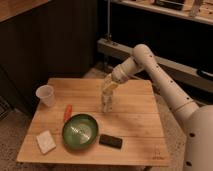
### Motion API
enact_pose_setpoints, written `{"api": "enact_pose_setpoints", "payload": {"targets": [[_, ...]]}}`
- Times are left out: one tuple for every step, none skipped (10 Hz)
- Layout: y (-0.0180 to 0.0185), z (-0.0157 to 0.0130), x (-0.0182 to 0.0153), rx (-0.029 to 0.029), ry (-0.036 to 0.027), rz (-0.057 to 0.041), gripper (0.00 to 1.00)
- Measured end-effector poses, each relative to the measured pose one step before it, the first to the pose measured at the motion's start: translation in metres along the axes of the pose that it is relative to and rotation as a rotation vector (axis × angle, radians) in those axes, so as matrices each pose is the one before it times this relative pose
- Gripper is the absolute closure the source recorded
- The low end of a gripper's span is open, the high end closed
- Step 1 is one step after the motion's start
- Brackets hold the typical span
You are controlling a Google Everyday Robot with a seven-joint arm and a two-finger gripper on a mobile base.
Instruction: Stand the bottle upright
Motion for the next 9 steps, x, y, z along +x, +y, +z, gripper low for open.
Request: {"api": "enact_pose_setpoints", "payload": {"targets": [[-0.0004, -0.00006, -0.00057, 0.00067, -0.00024, -0.00021, 0.8], [-0.00024, -0.00029, -0.00005, -0.00042, 0.00046, -0.00078, 0.8], [-0.00028, 0.00001, -0.0001, 0.00018, 0.0002, -0.00069, 0.8], [-0.0003, -0.0001, -0.00026, 0.00068, 0.00027, -0.00008, 0.78], [-0.00035, 0.00013, -0.00043, 0.00128, -0.0005, 0.00054, 0.7], [-0.00019, 0.00005, -0.0001, 0.00033, -0.00059, -0.00028, 0.6], [-0.00023, -0.0002, -0.00041, 0.00014, 0.00042, 0.00011, 0.57], [-0.00026, -0.00013, -0.00046, 0.00003, -0.0003, -0.00053, 0.56], [-0.00038, 0.00004, -0.00064, 0.0001, -0.00043, -0.00015, 0.56]]}}
